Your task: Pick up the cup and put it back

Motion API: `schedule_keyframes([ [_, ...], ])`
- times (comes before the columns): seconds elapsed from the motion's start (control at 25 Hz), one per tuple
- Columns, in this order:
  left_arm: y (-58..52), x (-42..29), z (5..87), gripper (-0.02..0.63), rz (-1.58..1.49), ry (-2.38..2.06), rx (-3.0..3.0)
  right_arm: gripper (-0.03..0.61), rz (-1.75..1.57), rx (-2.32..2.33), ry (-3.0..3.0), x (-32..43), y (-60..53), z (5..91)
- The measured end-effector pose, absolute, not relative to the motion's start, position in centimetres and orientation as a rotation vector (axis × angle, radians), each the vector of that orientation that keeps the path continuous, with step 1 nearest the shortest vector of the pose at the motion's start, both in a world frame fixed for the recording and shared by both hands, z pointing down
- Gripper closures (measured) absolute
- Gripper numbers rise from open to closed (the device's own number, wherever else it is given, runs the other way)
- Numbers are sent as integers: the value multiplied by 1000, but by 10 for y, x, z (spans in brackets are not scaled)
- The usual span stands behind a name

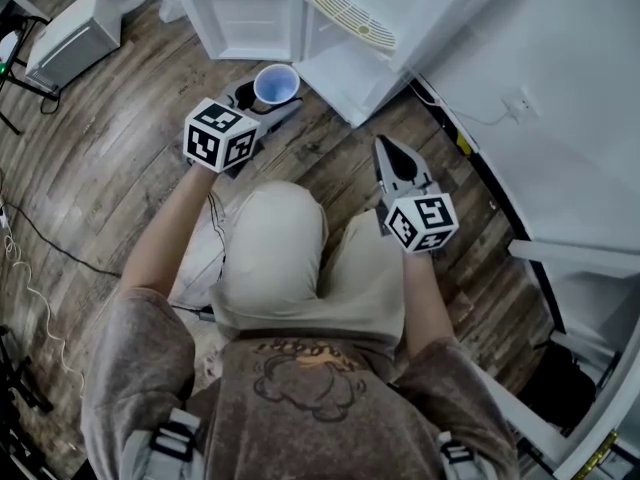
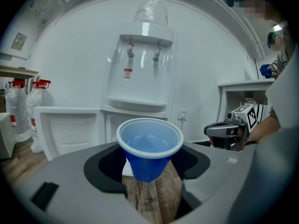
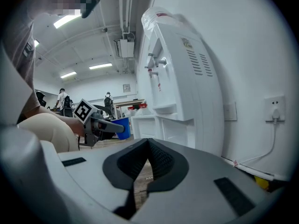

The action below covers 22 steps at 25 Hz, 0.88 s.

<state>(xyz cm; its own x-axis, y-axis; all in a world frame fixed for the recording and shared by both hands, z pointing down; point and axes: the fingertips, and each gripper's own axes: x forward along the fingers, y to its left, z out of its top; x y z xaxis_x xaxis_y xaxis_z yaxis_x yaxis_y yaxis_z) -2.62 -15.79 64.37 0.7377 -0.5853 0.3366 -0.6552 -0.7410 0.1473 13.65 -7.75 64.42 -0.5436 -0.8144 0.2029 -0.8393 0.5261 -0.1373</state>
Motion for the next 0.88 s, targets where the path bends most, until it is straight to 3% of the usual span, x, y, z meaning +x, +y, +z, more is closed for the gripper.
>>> schedule_keyframes([
  [0.88,-269,41,757,322,449,-921,2718,577,325,1473,-2680,120,-87,632],
])
